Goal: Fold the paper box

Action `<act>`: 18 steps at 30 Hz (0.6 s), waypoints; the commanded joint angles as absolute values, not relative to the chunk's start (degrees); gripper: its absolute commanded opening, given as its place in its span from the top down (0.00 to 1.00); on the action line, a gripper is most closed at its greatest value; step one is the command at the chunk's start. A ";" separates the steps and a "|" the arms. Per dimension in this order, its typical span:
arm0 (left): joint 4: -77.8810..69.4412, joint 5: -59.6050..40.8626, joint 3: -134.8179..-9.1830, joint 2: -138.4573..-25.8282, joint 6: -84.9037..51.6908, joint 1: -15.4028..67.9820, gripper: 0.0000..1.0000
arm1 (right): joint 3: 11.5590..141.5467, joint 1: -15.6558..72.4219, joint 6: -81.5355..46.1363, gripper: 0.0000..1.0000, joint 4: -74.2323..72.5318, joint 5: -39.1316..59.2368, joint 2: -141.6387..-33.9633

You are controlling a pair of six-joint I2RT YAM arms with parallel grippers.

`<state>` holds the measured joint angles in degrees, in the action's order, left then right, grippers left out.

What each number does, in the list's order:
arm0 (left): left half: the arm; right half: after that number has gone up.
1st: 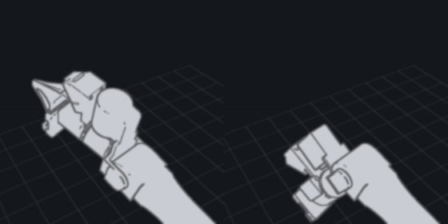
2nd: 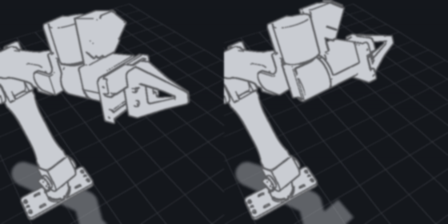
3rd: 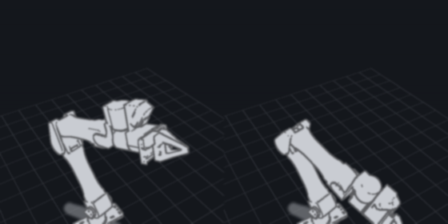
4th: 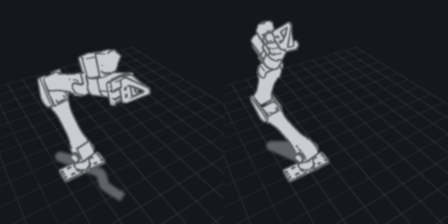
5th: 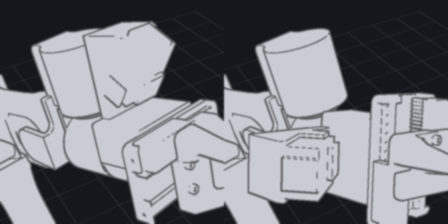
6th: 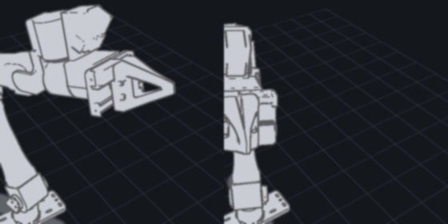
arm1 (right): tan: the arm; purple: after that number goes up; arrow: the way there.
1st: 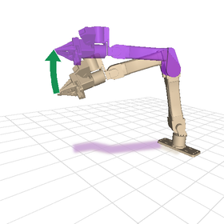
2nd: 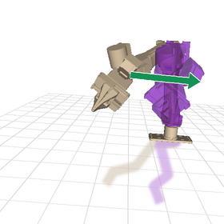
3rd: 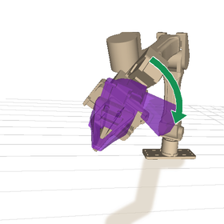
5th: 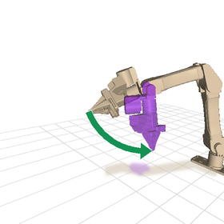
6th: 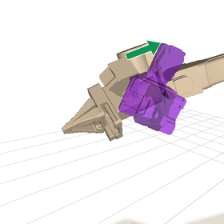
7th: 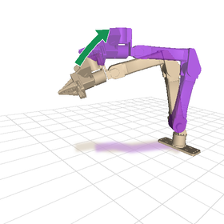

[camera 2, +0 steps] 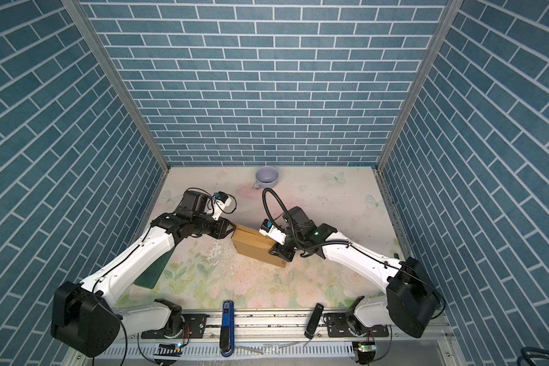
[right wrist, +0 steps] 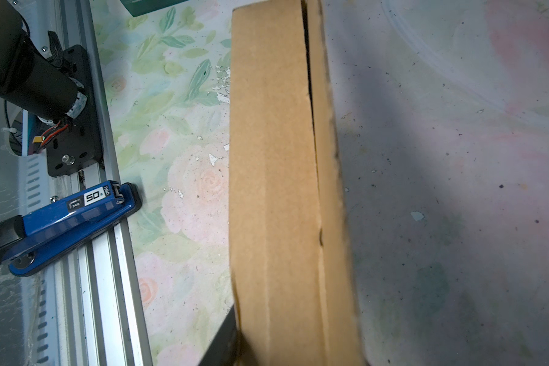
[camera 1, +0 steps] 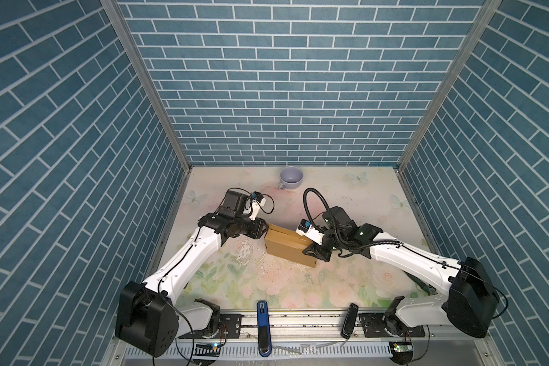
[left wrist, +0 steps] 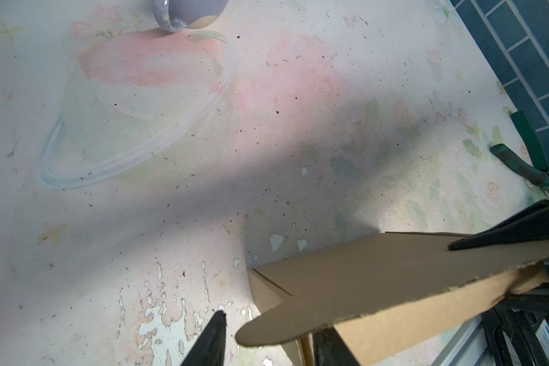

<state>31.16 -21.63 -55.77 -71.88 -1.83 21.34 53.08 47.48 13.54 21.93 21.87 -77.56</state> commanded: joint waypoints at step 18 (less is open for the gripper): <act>31.42 -22.86 -58.93 -72.37 4.96 21.68 0.54 | 53.86 47.55 14.86 0.69 21.68 22.94 -76.47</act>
<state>32.21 -21.12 -57.41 -71.92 3.38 21.41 53.08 47.46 13.50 21.89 21.85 -77.56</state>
